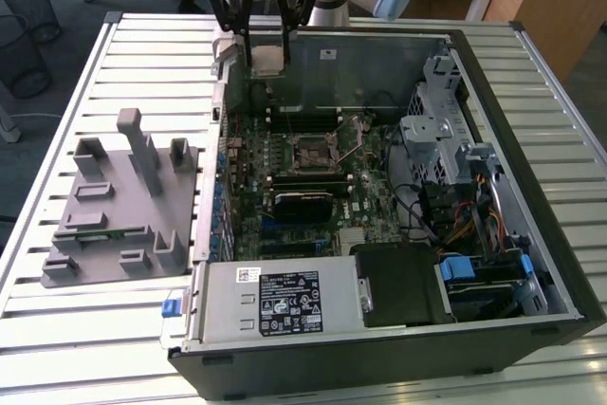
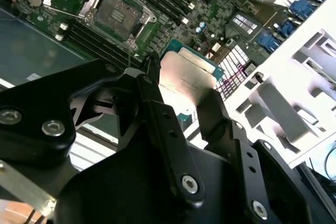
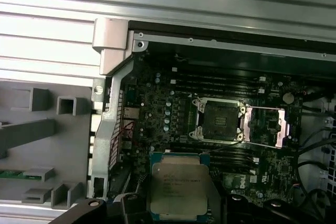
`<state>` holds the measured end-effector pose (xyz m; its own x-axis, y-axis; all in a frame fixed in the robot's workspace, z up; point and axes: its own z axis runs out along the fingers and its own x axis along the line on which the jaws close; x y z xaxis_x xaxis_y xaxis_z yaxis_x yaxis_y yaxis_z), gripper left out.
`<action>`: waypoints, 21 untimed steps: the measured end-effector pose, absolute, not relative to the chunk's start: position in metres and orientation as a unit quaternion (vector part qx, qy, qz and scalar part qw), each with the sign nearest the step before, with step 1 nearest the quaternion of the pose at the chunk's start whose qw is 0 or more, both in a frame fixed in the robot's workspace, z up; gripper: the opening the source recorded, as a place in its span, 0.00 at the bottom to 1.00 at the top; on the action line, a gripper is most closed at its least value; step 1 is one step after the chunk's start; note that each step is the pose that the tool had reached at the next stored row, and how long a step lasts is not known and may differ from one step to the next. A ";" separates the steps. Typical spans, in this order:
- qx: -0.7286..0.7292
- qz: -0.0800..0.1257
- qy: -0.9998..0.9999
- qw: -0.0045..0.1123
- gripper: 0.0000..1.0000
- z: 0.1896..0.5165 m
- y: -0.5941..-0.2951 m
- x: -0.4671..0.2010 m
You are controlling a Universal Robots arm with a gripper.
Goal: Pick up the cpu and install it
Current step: 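Pick up the cpu and move it towards the insertion slot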
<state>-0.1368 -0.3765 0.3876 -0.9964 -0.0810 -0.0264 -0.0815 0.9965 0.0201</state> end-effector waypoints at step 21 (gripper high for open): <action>-0.041 0.011 0.999 0.013 0.53 0.388 -0.373 -0.104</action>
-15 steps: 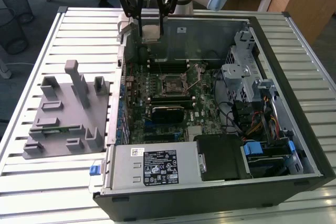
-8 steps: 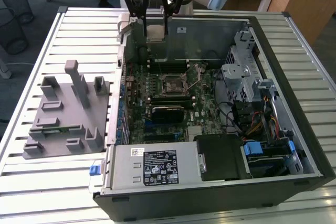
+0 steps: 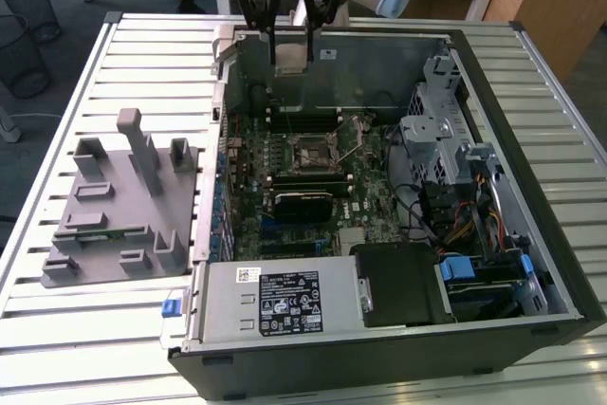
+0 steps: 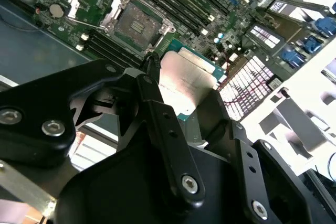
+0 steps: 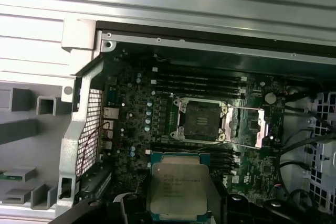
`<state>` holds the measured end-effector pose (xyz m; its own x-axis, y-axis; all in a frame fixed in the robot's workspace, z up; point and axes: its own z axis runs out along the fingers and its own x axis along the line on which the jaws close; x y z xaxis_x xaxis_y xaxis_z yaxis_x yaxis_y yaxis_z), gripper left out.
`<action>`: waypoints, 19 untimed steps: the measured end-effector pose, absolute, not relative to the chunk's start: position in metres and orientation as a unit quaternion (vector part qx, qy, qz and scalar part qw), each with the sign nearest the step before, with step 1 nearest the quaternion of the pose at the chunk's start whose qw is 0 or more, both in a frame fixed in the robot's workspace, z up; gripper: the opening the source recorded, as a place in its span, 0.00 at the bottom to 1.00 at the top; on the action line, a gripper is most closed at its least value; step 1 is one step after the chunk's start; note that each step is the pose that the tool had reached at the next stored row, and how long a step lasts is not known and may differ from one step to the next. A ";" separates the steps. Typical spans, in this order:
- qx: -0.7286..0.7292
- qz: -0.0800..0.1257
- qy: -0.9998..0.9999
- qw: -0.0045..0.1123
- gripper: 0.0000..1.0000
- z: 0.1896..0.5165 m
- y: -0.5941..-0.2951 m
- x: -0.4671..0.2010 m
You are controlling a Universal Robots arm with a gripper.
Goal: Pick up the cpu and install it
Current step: 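Pick up the cpu and move it towards the insertion slot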
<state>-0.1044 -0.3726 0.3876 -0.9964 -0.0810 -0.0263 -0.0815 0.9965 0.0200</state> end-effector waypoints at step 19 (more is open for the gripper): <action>-0.041 0.011 0.999 0.013 0.53 0.386 -0.349 -0.072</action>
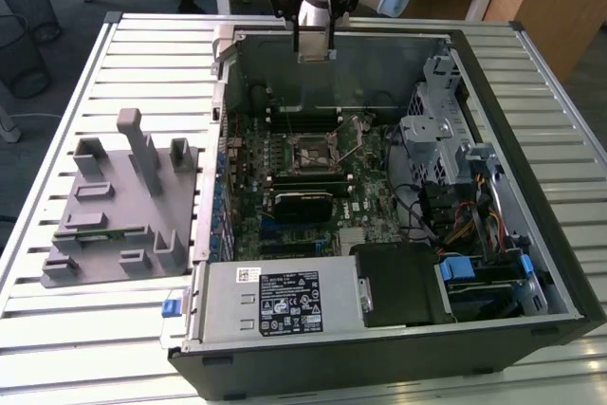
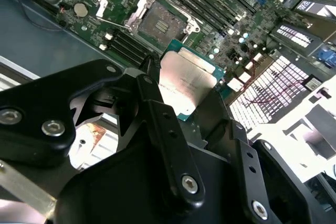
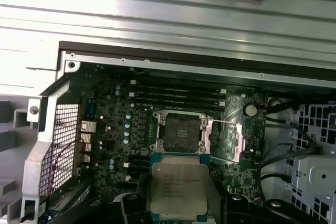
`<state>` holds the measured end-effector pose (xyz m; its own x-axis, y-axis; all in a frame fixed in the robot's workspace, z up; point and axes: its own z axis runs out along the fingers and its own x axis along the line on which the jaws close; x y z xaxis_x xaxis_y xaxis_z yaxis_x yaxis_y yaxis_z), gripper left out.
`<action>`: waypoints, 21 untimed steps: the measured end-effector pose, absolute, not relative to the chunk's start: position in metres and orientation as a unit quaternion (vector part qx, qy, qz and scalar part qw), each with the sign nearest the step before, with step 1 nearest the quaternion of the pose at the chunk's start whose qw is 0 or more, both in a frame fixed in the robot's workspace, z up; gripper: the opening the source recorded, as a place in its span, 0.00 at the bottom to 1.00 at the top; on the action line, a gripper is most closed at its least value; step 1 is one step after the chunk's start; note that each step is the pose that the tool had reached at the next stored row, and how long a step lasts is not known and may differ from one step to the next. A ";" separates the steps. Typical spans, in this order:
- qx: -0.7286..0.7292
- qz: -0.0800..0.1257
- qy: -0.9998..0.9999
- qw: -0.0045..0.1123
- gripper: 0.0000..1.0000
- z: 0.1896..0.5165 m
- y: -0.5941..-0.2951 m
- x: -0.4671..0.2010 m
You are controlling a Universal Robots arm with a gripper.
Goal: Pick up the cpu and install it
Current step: 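Pick up the cpu and move it towards the insertion slot, then place the cpu into insertion slot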
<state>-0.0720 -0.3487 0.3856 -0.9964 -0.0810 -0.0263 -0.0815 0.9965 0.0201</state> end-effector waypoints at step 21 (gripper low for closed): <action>0.012 0.000 1.000 0.013 0.53 0.383 -0.346 -0.056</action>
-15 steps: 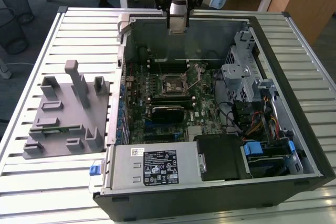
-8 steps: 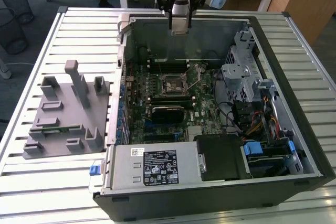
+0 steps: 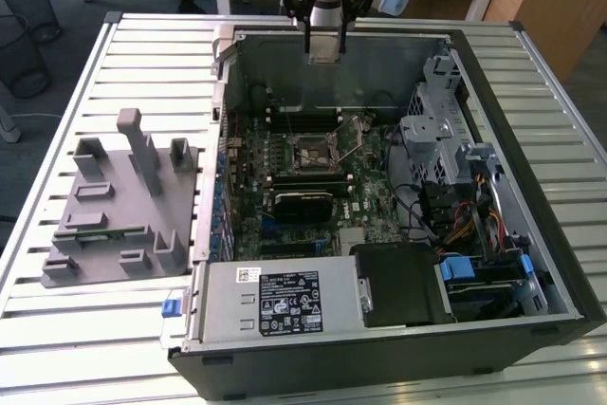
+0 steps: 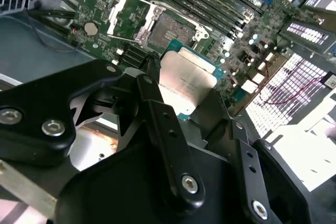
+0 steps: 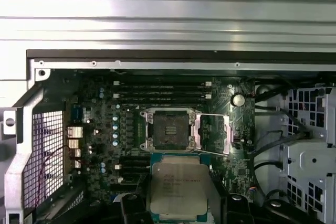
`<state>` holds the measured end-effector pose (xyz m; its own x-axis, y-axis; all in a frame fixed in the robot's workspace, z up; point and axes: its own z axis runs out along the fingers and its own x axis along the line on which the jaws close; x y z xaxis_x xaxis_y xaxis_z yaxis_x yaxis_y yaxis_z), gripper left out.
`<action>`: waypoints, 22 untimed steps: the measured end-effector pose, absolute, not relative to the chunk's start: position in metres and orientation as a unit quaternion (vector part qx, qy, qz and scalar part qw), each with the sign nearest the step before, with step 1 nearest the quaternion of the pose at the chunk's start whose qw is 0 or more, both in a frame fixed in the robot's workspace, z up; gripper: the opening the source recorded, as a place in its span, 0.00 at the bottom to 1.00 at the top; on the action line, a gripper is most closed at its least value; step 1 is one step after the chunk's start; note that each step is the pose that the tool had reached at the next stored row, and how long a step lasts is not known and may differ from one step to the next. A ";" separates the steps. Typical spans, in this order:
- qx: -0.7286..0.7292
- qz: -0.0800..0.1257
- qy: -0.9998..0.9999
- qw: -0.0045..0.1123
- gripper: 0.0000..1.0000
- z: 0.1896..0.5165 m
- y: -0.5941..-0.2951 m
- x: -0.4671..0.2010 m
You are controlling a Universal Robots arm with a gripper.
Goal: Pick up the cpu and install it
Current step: 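Place the cpu into insertion slot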
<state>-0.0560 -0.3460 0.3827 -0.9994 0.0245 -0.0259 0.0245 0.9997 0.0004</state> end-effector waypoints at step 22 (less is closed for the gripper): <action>0.160 -0.004 0.987 0.017 0.53 0.379 -0.345 -0.056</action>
<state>-0.0560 -0.3448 0.3790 -0.9482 0.3156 -0.0359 0.3159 0.9488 -0.0032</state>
